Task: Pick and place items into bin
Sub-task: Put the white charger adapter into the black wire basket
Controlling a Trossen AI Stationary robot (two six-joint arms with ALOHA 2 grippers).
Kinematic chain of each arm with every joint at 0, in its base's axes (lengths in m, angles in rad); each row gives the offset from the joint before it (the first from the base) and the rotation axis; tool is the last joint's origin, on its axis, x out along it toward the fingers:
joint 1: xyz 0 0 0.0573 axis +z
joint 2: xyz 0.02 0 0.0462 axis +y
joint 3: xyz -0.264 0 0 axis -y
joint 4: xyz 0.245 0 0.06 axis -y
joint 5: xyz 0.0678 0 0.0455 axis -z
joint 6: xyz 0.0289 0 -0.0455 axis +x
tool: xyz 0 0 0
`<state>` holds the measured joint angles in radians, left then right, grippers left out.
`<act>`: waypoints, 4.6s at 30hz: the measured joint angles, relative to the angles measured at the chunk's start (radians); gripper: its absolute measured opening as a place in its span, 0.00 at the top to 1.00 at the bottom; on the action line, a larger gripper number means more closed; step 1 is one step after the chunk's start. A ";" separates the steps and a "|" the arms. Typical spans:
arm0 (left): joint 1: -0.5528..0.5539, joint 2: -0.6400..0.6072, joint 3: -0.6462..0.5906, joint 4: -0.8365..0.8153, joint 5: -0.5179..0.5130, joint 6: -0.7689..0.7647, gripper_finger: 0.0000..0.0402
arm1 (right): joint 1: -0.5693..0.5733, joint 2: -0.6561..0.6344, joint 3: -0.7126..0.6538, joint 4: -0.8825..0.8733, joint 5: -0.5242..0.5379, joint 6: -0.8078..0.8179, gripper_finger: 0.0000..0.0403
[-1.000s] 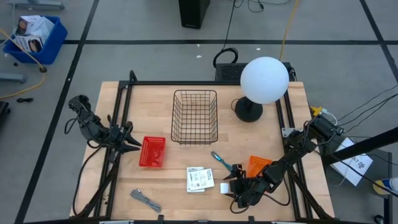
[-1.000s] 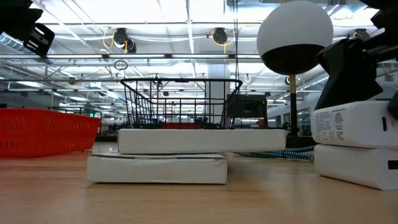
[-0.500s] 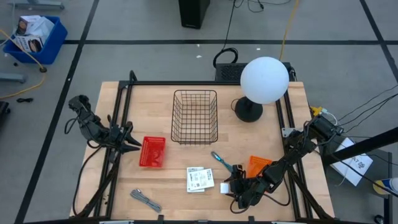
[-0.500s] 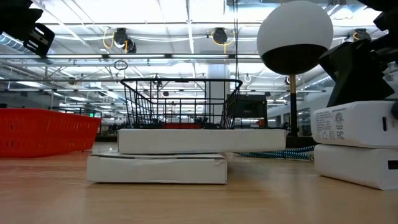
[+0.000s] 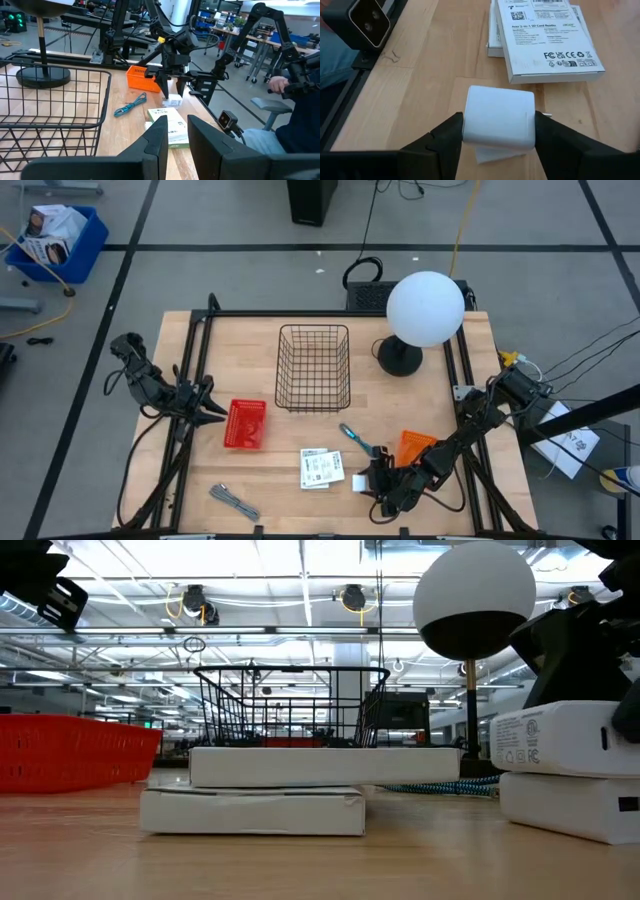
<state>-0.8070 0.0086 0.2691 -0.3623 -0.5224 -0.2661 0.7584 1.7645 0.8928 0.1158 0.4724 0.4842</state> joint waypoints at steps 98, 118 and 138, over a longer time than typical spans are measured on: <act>0.000 0.000 -0.001 0.000 0.002 0.000 0.81 | -0.968 0.481 1.005 -0.872 -0.349 -0.182 0.49; 0.000 0.000 -0.001 0.000 0.003 0.000 0.81 | -0.986 0.496 0.960 -0.773 -0.437 -0.235 0.42; 0.000 0.000 -0.001 0.000 0.006 0.000 0.81 | -0.980 0.460 0.914 -0.691 -0.391 -0.270 0.23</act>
<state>-0.8070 0.0082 0.2684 -0.3626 -0.5163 -0.2661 -0.2220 2.2246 1.8069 -0.5748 0.0811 0.2144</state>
